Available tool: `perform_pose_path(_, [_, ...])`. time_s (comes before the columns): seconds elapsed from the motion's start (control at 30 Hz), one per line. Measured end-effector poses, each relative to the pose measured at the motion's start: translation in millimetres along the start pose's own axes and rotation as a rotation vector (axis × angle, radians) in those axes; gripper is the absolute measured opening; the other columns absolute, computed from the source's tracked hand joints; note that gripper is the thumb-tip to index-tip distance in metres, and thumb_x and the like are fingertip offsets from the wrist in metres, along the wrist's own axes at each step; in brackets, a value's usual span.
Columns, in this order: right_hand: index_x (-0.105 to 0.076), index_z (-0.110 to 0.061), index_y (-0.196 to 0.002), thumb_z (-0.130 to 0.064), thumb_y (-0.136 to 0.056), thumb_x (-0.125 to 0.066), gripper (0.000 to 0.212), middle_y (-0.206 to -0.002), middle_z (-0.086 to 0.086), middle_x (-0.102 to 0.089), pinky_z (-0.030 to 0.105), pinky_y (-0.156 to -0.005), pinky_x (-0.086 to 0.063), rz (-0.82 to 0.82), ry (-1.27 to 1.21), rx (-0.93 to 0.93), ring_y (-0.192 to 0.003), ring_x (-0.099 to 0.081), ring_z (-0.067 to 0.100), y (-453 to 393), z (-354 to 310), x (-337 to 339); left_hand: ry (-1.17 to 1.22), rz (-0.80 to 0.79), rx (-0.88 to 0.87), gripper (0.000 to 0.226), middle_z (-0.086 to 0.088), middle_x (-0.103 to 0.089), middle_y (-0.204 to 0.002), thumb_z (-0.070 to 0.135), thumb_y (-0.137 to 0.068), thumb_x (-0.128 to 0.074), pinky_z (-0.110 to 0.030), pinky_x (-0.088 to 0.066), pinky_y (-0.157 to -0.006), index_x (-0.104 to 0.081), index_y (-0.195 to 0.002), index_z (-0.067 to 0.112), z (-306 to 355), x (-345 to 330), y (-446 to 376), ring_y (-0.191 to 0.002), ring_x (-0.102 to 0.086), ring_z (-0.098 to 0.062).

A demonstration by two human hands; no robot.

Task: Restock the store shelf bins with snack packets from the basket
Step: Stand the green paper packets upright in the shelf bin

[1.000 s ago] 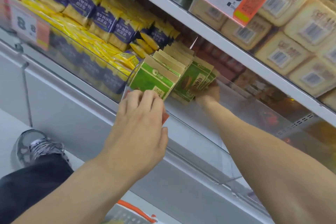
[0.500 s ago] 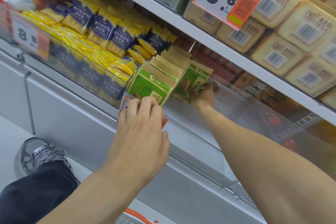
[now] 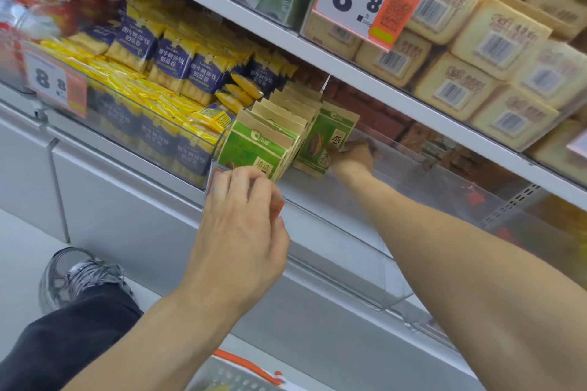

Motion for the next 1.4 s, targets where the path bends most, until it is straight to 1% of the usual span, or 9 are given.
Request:
perform_pose_path(0.07, [-0.056,-0.009,-0.128,-0.037,-0.095,-0.063,0.044,-0.122,0.008,-0.064,0.022,-0.075,-0.040,0.015,-0.003,0.042,-0.115,-0.061,0.027,15.1,-7.6,21.7,0.072,0.032,-0.013,0.013,0.002,-0.048,-0.105,0.020,-0.081,-0.055,-0.039,-0.045,-0.085,-0.055,-0.094,0.018,1.8,2.8,3.3,-0.098,-0.044,-0.020])
perform_pose_path(0.23, [-0.065,-0.014,-0.104,-0.030,-0.084,-0.064,0.026,-0.091,0.000,-0.068,0.026,-0.069,-0.046,0.091,-0.149,0.270,-0.086,-0.065,0.016,91.3,-20.7,82.3,0.141,-0.070,-0.022,0.010,0.006,-0.049,-0.101,0.014,-0.087,-0.058,-0.019,-0.040,-0.069,-0.056,-0.095,0.018,4.2,-4.5,26.6,-0.091,-0.049,-0.013])
perform_pose_path(0.4, [-0.050,-0.028,-0.100,-0.014,-0.090,-0.069,0.025,-0.092,-0.005,-0.068,0.017,-0.068,-0.050,-0.001,-0.327,0.417,-0.077,-0.064,0.007,232.8,18.9,116.4,-0.107,-0.611,0.024,0.024,0.000,-0.052,-0.115,0.033,-0.096,-0.052,-0.032,-0.042,-0.086,-0.055,-0.115,0.020,-4.2,-42.0,81.3,-0.110,-0.053,-0.022])
perform_pose_path(0.5, [-0.052,-0.027,-0.098,-0.005,-0.088,-0.071,0.031,-0.089,-0.003,-0.068,0.018,-0.064,-0.049,-0.177,-0.337,0.262,-0.073,-0.063,0.012,300.4,102.2,85.9,-0.213,-0.928,-0.004,0.031,-0.003,-0.055,-0.118,0.039,-0.094,-0.051,-0.037,-0.047,-0.093,-0.055,-0.118,0.019,-4.8,-70.4,138.3,-0.113,-0.057,-0.026])
perform_pose_path(0.6, [-0.058,-0.025,-0.098,-0.012,-0.086,-0.073,0.023,-0.089,-0.007,-0.067,0.022,-0.067,-0.050,-0.380,-0.166,0.109,-0.074,-0.064,0.005,353.9,186.0,45.1,-0.232,-1.180,0.020,0.034,-0.004,-0.060,-0.122,0.043,-0.092,-0.053,-0.035,-0.048,-0.092,-0.057,-0.116,0.020,-7.5,-93.3,194.0,-0.112,-0.057,-0.024])
perform_pose_path(0.7, [-0.058,-0.024,-0.116,-0.031,-0.088,-0.072,0.032,-0.109,-0.010,-0.064,0.030,-0.089,-0.054,-0.630,0.172,0.132,-0.097,-0.061,0.005,382.2,237.2,20.4,-0.226,-1.340,0.070,0.034,-0.005,-0.061,-0.122,0.041,-0.095,-0.055,-0.028,-0.044,-0.083,-0.057,-0.118,0.017,-9.5,-103.6,226.4,-0.105,-0.056,-0.022])
perform_pose_path(0.9, [-0.036,-0.027,-0.147,-0.059,-0.081,-0.071,0.081,-0.146,0.001,-0.044,0.041,-0.113,-0.038,-0.863,0.358,0.034,-0.133,-0.045,0.023,397.8,273.2,5.0,-0.301,-1.407,0.062,0.055,-0.004,-0.061,-0.123,0.042,-0.093,-0.061,-0.027,-0.045,-0.087,-0.047,-0.137,0.013,-14.3,-112.5,239.1,-0.112,-0.057,-0.021])
perform_pose_path(1.1, [-0.028,-0.031,-0.153,-0.064,-0.077,-0.072,0.093,-0.156,0.000,-0.038,0.046,-0.121,-0.023,-1.003,0.438,0.144,-0.143,-0.032,0.025,407.2,278.8,-0.5,-0.352,-1.427,0.017,0.041,0.002,-0.057,-0.116,0.046,-0.082,-0.074,-0.026,-0.045,-0.084,-0.061,-0.112,0.020,-20.8,-118.2,242.4,-0.097,-0.054,-0.013])
perform_pose_path(1.4, [-0.061,-0.025,-0.132,-0.035,-0.086,-0.076,0.049,-0.133,0.000,-0.062,0.039,-0.109,-0.042,-0.884,0.298,0.091,-0.125,-0.054,0.022,402.4,270.5,-0.7,-0.430,-1.439,-0.017,0.058,0.008,-0.055,-0.109,0.052,-0.064,-0.086,-0.027,-0.045,-0.074,-0.061,-0.110,0.026,-32.5,-126.5,249.2,-0.095,-0.059,-0.014])
Point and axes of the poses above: each hand's wrist, its own y-axis away from the middle knuckle, its own x-axis out of the back of the hand, z = x × y, the point moved 4 cm from there along -y, towards the middle knuckle
